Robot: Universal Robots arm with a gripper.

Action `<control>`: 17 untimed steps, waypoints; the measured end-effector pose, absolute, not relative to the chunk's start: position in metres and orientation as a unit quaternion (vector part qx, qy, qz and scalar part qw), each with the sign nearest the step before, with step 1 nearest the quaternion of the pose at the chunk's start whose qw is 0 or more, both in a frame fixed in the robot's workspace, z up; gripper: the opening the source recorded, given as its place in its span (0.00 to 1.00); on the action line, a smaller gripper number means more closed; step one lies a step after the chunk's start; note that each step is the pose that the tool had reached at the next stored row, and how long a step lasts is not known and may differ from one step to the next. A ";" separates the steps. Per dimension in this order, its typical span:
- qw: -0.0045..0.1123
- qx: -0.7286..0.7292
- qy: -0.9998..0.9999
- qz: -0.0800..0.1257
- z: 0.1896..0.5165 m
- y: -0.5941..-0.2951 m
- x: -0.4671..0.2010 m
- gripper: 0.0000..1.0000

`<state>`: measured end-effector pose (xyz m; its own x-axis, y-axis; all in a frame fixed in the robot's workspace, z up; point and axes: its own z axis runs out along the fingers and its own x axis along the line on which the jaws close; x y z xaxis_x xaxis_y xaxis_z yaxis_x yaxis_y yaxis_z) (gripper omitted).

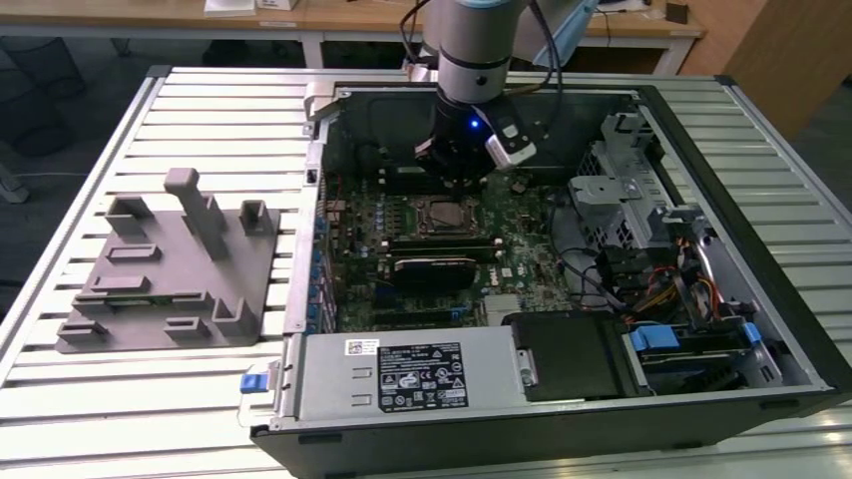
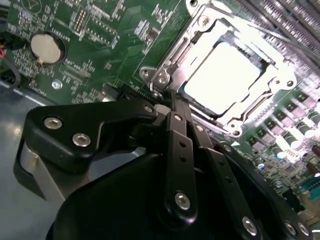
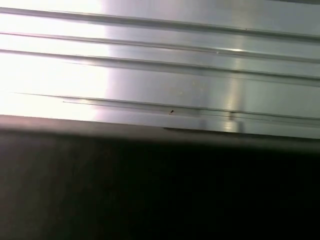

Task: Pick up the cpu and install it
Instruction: 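Install the first cpu locking lever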

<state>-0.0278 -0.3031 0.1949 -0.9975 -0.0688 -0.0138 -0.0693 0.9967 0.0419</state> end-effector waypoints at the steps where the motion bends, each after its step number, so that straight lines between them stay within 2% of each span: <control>1: 0.006 -0.035 0.999 0.026 0.196 -0.304 -0.028 0.11; 3: 0.007 -0.034 0.999 0.039 0.195 -0.303 -0.028 0.11; 5: 0.007 -0.034 0.998 0.043 0.195 -0.303 -0.028 0.11; 17: 0.007 -0.034 0.999 0.041 0.203 -0.303 -0.028 0.11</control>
<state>-0.0277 -0.3034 0.2028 -0.9975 -0.0681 -0.0172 -0.0693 0.9943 0.0812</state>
